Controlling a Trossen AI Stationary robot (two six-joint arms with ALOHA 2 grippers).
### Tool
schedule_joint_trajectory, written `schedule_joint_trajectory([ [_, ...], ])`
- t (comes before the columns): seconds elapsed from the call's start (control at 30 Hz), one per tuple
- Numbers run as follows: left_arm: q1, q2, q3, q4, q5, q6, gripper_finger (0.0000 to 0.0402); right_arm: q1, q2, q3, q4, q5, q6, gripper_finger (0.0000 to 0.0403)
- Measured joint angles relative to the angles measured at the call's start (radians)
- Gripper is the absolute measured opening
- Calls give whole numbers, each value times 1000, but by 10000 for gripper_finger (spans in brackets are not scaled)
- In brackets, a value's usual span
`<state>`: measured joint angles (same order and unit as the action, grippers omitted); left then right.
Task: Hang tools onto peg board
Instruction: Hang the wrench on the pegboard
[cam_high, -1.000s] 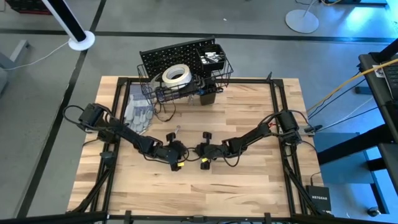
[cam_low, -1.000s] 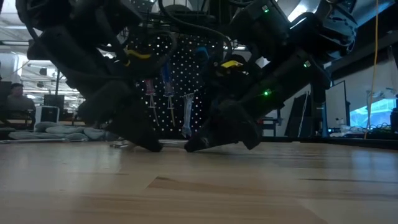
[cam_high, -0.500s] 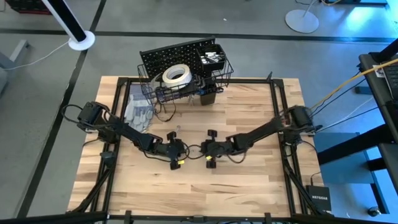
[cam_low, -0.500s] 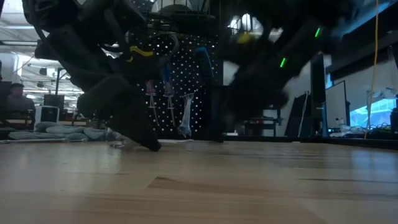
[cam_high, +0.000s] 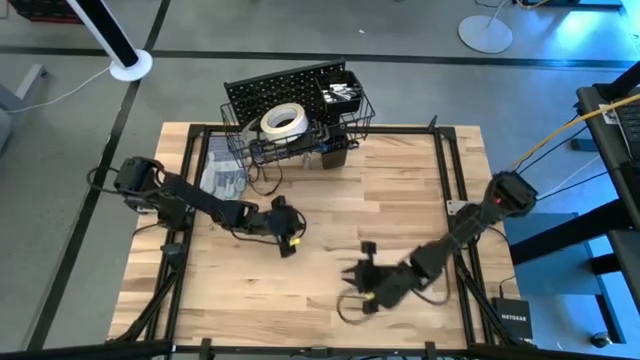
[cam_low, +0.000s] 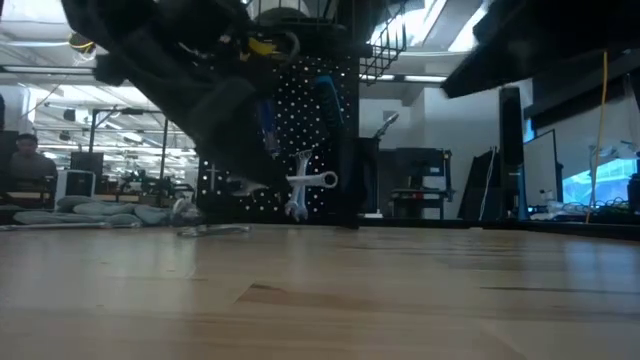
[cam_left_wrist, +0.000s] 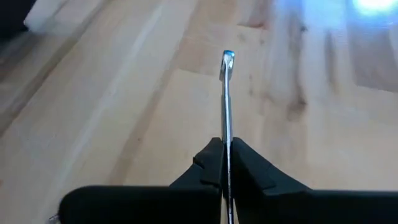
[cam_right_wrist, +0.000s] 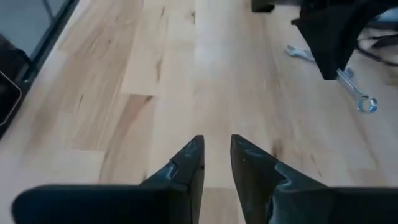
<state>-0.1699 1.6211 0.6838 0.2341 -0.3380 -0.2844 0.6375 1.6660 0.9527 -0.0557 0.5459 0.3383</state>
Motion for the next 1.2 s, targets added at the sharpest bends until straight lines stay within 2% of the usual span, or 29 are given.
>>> schedule_joint_trajectory([
  [0.17,79,0,-10,37,27,-11,4,83,15,-34,36,235,81,82],
  [0.23,111,0,-11,61,39,-23,4,85,15,-84,79,277,118,82],
  [0.33,154,-1,-16,141,42,-27,5,80,16,-176,171,255,177,82],
  [0.5,218,-2,-104,410,47,-57,3,67,16,-290,347,210,213,82],
  [0.63,259,-2,-220,664,26,-124,4,67,16,-312,418,202,206,82],
  [0.73,284,-1,-280,770,-9,-128,3,67,16,-312,423,202,195,82],
  [0.87,312,-1,-294,798,-8,-128,5,67,16,-312,431,202,184,82],
  [1.07,340,-1,-285,794,136,-128,3,60,16,-311,451,203,173,82],
  [1.2,345,-1,-284,783,144,-127,5,47,16,-311,451,192,170,82],
])
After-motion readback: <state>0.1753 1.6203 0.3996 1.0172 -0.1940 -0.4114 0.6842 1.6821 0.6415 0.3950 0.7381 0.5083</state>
